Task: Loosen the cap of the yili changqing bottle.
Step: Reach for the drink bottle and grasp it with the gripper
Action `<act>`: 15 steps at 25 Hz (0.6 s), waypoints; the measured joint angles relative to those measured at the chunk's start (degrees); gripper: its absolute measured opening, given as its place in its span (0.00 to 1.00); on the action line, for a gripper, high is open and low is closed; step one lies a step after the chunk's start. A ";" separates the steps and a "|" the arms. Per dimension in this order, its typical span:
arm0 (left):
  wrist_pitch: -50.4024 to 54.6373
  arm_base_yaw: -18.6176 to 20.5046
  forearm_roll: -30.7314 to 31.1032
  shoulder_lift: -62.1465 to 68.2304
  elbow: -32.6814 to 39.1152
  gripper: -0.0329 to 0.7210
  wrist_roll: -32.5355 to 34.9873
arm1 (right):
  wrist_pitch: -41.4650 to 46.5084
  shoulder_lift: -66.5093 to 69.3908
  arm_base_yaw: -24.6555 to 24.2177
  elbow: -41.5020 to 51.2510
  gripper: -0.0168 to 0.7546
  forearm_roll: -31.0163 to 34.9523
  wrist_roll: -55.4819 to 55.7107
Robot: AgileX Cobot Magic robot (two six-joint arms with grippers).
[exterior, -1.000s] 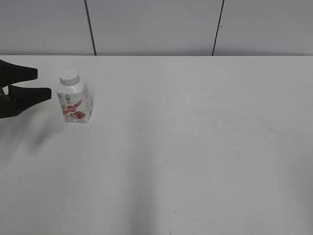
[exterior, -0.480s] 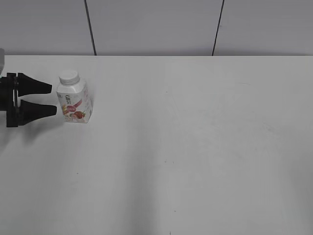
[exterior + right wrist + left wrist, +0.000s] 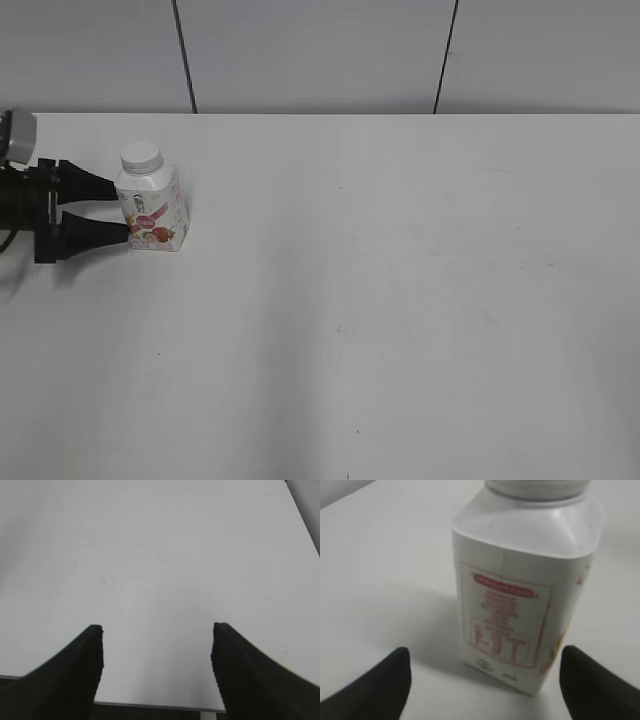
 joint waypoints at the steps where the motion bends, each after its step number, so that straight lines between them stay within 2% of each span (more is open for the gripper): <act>1: 0.00 -0.39 0.14 0.39 0.00 0.78 -0.07 | 0.00 0.00 0.00 0.00 0.71 0.00 0.00; 15: -0.44 -6.15 0.66 5.27 -6.33 0.77 -0.12 | 0.00 0.00 0.00 0.00 0.71 0.00 0.00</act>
